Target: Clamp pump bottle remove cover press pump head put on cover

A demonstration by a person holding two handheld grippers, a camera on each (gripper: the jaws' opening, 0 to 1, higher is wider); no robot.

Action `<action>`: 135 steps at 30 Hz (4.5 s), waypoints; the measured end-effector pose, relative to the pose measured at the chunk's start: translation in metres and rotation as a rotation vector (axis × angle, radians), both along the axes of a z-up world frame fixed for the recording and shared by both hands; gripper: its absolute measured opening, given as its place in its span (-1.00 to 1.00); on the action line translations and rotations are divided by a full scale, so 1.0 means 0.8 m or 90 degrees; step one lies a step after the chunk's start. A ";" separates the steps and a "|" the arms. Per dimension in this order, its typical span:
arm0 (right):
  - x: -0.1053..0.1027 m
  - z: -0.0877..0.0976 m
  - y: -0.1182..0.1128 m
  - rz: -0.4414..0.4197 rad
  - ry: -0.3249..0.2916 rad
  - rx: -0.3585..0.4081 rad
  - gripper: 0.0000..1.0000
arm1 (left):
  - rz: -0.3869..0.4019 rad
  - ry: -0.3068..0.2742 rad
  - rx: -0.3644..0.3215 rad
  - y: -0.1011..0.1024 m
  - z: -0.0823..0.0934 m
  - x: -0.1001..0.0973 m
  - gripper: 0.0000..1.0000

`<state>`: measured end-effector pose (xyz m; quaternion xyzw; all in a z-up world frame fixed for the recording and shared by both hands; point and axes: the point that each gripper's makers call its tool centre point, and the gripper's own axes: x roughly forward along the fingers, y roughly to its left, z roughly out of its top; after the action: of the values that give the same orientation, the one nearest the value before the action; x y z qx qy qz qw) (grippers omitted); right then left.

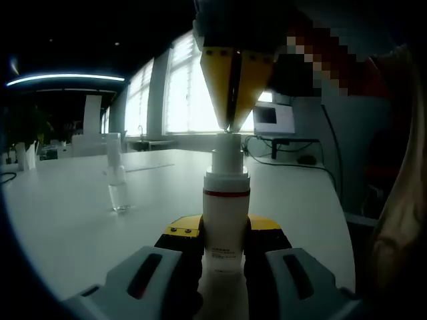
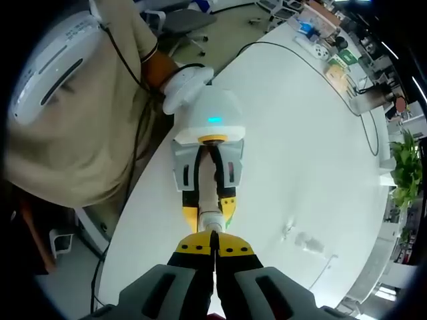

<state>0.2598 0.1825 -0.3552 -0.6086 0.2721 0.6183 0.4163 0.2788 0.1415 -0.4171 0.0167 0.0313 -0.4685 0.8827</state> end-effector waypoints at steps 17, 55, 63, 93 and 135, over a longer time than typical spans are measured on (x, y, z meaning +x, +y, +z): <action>0.000 -0.006 0.000 0.000 0.010 0.011 -1.00 | 0.000 -0.001 0.001 0.000 0.000 0.001 -0.72; 0.001 0.004 0.001 0.005 0.001 0.022 -1.00 | 0.000 0.000 0.000 0.001 0.000 0.003 -0.72; 0.001 0.004 0.001 0.005 0.003 0.024 -1.00 | 0.000 0.000 0.000 0.001 0.000 0.002 -0.72; 0.001 -0.005 0.001 0.008 0.005 0.008 -1.00 | -0.001 0.000 0.000 0.001 0.000 0.003 -0.72; 0.002 0.004 0.000 -0.008 0.007 0.032 -1.00 | -0.003 0.000 0.000 0.001 0.000 0.003 -0.72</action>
<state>0.2610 0.1829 -0.3523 -0.5931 0.2626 0.6255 0.4336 0.2812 0.1423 -0.4169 0.0164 0.0313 -0.4709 0.8815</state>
